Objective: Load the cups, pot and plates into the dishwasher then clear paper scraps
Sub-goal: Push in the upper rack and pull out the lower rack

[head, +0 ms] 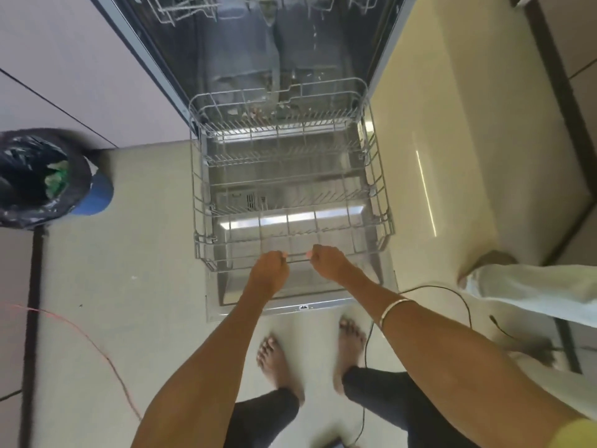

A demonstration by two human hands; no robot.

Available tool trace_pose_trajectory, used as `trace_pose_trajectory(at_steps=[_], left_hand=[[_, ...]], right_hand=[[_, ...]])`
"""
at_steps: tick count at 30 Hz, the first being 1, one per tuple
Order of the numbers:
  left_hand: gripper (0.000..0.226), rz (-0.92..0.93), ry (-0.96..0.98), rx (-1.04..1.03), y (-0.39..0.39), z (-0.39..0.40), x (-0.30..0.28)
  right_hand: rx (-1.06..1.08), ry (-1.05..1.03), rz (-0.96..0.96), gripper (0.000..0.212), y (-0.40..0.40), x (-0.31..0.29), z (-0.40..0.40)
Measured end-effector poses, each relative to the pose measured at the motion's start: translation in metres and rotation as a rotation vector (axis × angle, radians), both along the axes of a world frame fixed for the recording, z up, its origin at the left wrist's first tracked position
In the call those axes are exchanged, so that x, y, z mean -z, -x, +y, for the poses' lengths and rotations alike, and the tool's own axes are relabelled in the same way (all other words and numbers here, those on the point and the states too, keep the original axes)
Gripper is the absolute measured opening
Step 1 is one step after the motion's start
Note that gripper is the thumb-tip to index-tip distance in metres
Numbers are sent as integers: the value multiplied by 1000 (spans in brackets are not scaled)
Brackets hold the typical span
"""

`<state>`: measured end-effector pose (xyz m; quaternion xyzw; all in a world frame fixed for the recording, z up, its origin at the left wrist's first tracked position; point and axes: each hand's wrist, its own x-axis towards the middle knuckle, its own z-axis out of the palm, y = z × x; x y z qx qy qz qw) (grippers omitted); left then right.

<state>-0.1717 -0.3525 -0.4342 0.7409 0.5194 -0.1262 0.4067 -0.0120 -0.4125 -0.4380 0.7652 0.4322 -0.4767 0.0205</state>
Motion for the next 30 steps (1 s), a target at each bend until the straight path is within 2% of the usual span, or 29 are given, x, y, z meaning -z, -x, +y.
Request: trace_pose_trajectory(at_steps=[6,9,13,17,24,30], left_hand=[[28,110,3,19,-2,-3,-17],[43,100,-30,51,10,-16,-37],[61,149,-4,155,26,-28,-75],[53,159,2,154,30,-31,-134],[36,83,-27,68,30,-44,-251],[31,56,-79,45,35,-73,-324]], right_hand=[[53,36,-49,38,11,-20,2],[80,9,-56,50,15,-42,-8],[11,38,-59,60,11,-89,-15],[-103,93,-58,54,11,-150,-15],[-85,146,-56,51,22,-263,-31],[-182,134,-119,48,32,-340,-52]])
